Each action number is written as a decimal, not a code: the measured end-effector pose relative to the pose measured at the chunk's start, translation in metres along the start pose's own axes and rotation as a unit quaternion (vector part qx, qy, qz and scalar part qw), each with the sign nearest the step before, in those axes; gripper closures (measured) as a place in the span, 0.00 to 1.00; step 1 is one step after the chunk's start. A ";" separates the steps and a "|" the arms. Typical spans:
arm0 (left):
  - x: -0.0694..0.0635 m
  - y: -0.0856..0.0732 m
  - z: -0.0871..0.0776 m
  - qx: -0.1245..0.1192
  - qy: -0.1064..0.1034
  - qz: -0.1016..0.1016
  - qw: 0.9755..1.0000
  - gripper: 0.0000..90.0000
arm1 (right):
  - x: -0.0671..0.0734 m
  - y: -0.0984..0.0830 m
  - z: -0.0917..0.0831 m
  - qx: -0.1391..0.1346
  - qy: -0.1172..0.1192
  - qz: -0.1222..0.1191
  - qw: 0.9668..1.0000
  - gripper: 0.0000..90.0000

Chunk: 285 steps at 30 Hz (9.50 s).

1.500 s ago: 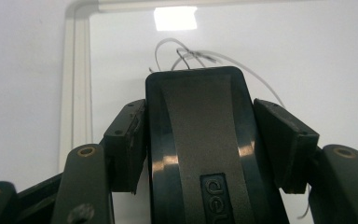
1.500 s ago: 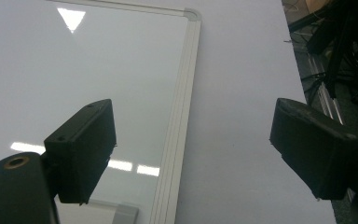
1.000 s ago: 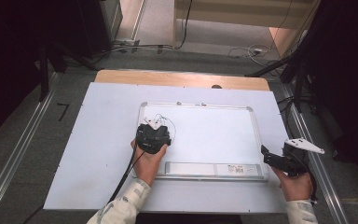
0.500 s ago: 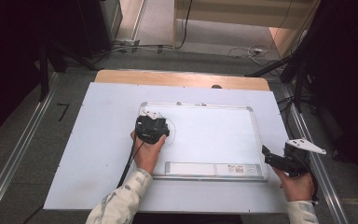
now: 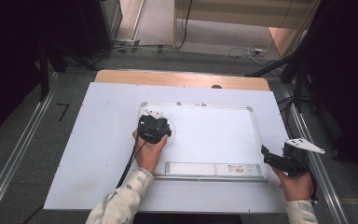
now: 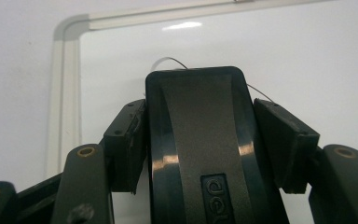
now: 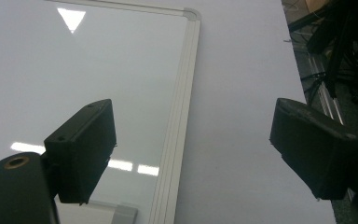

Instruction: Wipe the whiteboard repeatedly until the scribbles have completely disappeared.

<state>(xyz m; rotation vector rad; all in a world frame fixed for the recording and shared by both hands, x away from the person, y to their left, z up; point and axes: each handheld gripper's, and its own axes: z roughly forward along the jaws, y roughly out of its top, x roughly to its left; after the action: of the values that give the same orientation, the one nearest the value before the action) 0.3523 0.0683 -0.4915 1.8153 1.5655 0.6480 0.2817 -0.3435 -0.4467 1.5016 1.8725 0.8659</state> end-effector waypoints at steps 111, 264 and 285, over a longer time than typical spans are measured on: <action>-0.039 0.018 0.021 0.011 -0.026 0.021 0.999 0.44 | -0.003 -0.002 -0.001 0.002 -0.002 0.004 1.000 0.15; 0.047 0.037 0.036 0.009 0.052 -0.063 0.997 0.43 | -0.006 -0.005 -0.002 0.009 -0.006 0.008 1.000 0.15; -0.061 0.020 0.025 0.012 -0.021 0.002 1.000 0.43 | 0.002 -0.002 0.001 0.006 -0.001 -0.004 1.000 0.15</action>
<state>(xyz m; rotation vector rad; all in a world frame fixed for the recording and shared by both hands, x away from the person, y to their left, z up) 0.3736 0.0029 -0.4910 1.8372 1.5497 0.5925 0.2805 -0.3415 -0.4487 1.5010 1.8848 0.8503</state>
